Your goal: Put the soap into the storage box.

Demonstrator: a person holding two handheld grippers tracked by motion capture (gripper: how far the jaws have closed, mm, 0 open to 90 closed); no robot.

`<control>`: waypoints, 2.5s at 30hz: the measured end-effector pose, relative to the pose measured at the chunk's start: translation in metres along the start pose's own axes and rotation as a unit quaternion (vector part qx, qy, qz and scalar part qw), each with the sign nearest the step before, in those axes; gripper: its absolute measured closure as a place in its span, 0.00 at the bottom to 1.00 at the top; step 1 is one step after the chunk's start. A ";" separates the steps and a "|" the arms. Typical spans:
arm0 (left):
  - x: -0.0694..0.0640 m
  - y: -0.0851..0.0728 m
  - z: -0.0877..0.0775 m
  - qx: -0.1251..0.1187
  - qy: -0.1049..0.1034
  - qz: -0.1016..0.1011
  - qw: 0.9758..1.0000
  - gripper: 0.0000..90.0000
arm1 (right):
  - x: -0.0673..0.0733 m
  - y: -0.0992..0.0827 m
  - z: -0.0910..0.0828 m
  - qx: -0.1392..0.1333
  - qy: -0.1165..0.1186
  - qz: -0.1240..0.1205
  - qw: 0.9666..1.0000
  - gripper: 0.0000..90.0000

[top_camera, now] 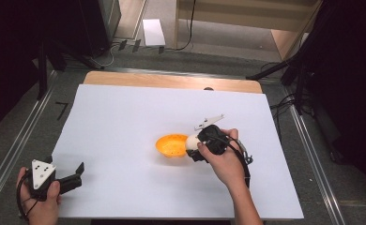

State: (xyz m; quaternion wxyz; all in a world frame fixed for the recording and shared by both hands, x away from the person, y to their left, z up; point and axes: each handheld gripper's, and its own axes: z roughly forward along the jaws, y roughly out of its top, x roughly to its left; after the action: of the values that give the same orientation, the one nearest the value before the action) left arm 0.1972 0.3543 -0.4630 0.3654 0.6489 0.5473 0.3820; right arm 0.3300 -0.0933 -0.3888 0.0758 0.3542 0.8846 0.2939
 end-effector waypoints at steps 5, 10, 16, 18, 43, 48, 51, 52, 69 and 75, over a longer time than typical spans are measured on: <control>0.000 0.000 0.000 0.000 0.001 -0.001 1.000 0.00 | 0.003 0.003 0.002 0.002 0.001 0.001 1.000 0.27; 0.000 0.000 0.000 -0.001 0.001 0.000 1.000 0.00 | 0.005 0.006 0.004 0.002 0.003 -0.002 1.000 0.27; 0.000 0.000 0.000 -0.001 0.001 0.000 1.000 0.00 | 0.007 0.011 0.007 0.002 0.005 -0.008 1.000 0.27; 0.000 0.000 0.000 -0.002 0.000 0.000 1.000 0.00 | 0.009 0.013 0.008 0.003 0.004 -0.007 1.000 0.27; 0.000 0.000 0.000 -0.002 -0.002 0.000 1.000 0.00 | 0.018 0.027 0.024 0.007 0.017 -0.009 1.000 0.27; 0.000 0.000 0.000 -0.002 -0.002 0.000 1.000 0.00 | 0.019 0.028 0.027 0.008 0.016 -0.007 1.000 0.27; 0.000 0.000 0.000 -0.001 -0.002 0.000 1.000 0.00 | 0.020 0.029 0.030 0.010 0.016 -0.008 1.000 0.27; 0.000 0.000 0.000 -0.001 -0.002 0.000 1.000 0.00 | 0.020 0.029 0.030 0.010 0.016 -0.008 1.000 0.27; -0.001 0.000 0.000 0.000 -0.002 0.003 1.000 0.00 | 0.022 0.033 0.042 0.020 0.016 0.003 1.000 0.27; -0.001 0.000 0.000 0.001 -0.002 0.006 1.000 0.00 | 0.023 0.034 0.045 0.022 0.018 0.016 0.999 0.27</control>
State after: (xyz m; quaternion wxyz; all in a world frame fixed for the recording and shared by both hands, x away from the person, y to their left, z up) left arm 0.1970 0.3536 -0.4630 0.3633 0.6533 0.5433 0.3821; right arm 0.3483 -0.0377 -0.4045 0.0468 0.3647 0.8862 0.2817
